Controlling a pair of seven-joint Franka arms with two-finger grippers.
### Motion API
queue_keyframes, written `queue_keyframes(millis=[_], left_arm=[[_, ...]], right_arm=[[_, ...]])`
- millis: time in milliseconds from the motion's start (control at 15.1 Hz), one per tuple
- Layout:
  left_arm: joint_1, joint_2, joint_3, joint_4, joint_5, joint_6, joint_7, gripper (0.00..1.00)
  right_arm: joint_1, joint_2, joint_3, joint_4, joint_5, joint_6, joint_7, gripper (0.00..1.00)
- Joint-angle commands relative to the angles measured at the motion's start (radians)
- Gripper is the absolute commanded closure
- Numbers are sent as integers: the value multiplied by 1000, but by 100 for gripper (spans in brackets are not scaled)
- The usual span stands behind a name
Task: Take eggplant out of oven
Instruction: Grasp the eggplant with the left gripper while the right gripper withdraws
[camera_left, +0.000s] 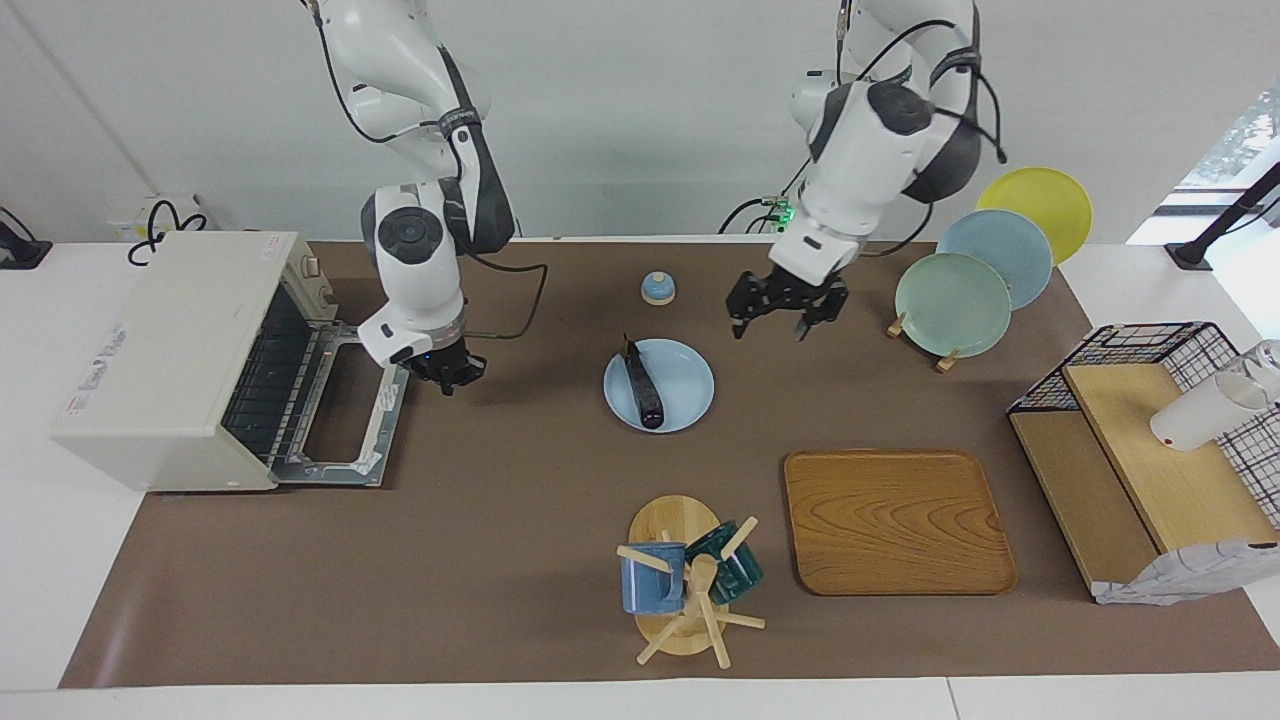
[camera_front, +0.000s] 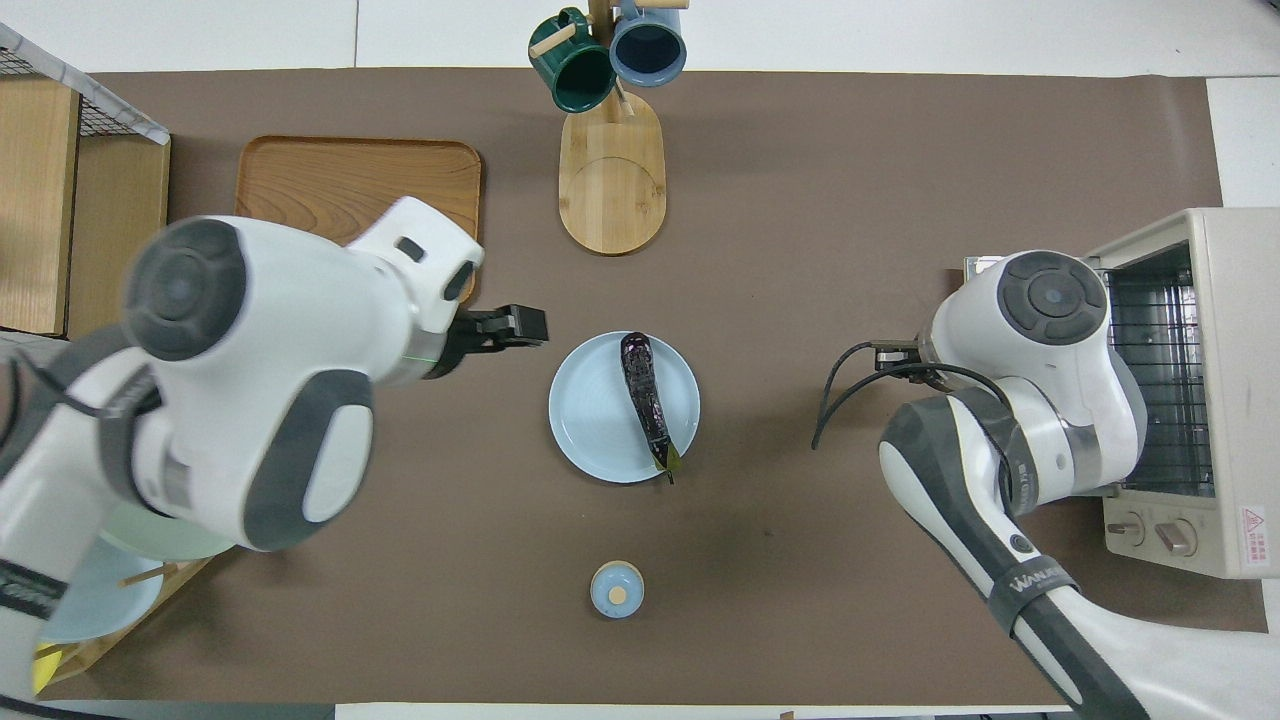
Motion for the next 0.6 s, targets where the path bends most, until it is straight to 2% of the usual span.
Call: queue_keyframes(millis=[0, 133, 332, 531], left_arm=[[-112, 114, 24, -7, -14, 116, -57, 0], [-137, 166, 24, -7, -13, 145, -57, 0], [-189, 254, 27, -4, -13, 225, -72, 0], [-204, 281, 27, -4, -10, 249, -71, 0]], right_arm=[[-43, -13, 15, -52, -14, 55, -33, 100], [-82, 18, 15, -72, -15, 120, -67, 100], [-87, 18, 15, -72, -17, 115, -90, 100], [-109, 18, 15, -75, -26, 114, -91, 100]])
